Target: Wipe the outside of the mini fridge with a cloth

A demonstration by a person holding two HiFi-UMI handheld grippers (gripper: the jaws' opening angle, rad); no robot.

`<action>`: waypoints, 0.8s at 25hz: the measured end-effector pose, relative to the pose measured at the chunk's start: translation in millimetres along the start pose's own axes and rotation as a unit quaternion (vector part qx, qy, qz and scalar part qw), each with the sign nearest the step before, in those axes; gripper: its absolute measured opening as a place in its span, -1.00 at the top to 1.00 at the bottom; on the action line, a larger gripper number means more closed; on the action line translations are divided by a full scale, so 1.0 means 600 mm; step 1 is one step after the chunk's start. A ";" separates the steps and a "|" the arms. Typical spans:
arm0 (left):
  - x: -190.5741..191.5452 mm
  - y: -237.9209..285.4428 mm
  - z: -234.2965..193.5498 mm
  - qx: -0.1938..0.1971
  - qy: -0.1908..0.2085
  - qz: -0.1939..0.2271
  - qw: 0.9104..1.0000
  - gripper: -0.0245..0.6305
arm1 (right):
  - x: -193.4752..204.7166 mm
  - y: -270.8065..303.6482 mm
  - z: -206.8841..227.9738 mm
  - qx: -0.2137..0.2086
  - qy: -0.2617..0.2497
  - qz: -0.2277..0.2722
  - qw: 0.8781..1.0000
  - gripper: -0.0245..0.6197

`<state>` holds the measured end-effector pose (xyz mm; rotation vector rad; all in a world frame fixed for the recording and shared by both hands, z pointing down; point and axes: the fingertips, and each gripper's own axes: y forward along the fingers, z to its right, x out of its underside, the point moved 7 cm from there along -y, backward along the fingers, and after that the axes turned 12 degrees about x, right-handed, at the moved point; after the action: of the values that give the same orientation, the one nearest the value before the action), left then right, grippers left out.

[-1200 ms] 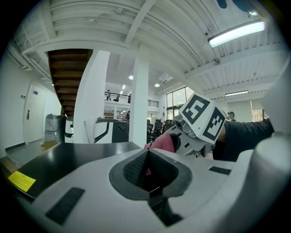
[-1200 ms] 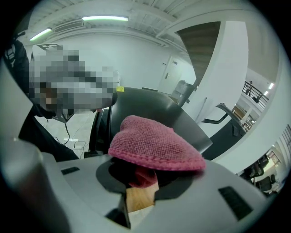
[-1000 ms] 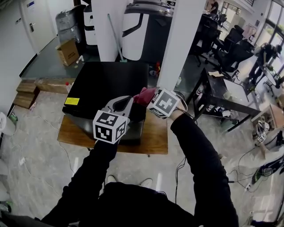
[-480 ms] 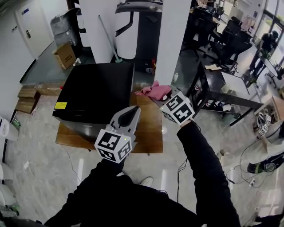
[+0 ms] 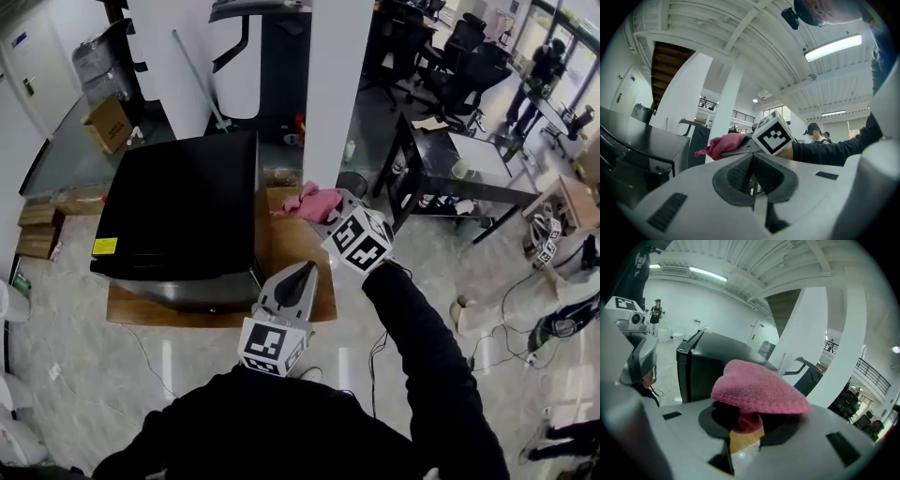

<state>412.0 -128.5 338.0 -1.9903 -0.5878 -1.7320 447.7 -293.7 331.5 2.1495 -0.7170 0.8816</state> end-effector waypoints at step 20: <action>0.130 0.096 -0.075 -0.040 -0.027 -0.031 0.998 0.91 | 0.012 0.271 0.046 -0.050 -0.149 -0.037 0.987 0.53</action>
<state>418.8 -199.1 418.4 -2.0999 -0.6140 -1.7681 349.3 -414.8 385.9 2.2257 -0.8033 0.4793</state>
